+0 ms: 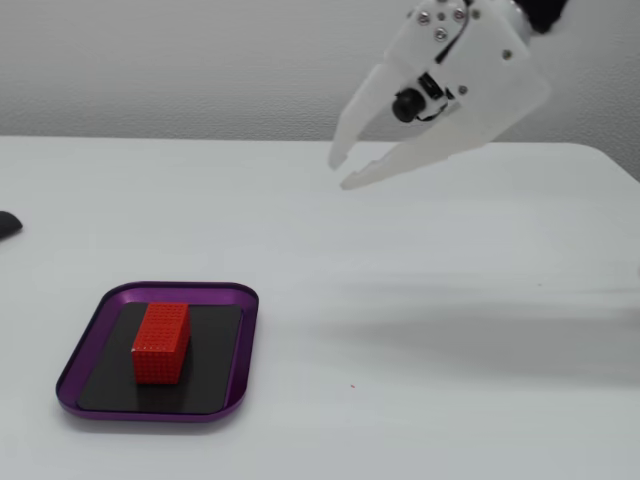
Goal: Remove the cube from the box.
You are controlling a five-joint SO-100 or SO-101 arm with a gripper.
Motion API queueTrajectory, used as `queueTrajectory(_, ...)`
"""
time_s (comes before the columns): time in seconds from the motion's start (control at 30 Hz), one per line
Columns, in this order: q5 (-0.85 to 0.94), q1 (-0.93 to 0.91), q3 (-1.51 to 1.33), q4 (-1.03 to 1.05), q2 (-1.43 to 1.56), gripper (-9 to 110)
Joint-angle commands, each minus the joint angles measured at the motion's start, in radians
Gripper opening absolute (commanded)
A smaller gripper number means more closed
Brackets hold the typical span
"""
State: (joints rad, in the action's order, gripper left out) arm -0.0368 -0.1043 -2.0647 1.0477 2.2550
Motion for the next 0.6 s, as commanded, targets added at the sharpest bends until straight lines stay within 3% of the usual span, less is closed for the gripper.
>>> queueTrajectory(0.0, -0.003, 0.035, 0.347, 0.075, -0.255, 0)
queueTrajectory(0.3, 0.202, 0.133, 1.000, 0.385, -0.881, 2)
queueTrajectory(0.43, 0.199, 0.124, 1.229, 0.419, -1.051, 12)
queueTrajectory(0.57, 0.199, 0.126, 1.281, 0.420, -1.147, 23)
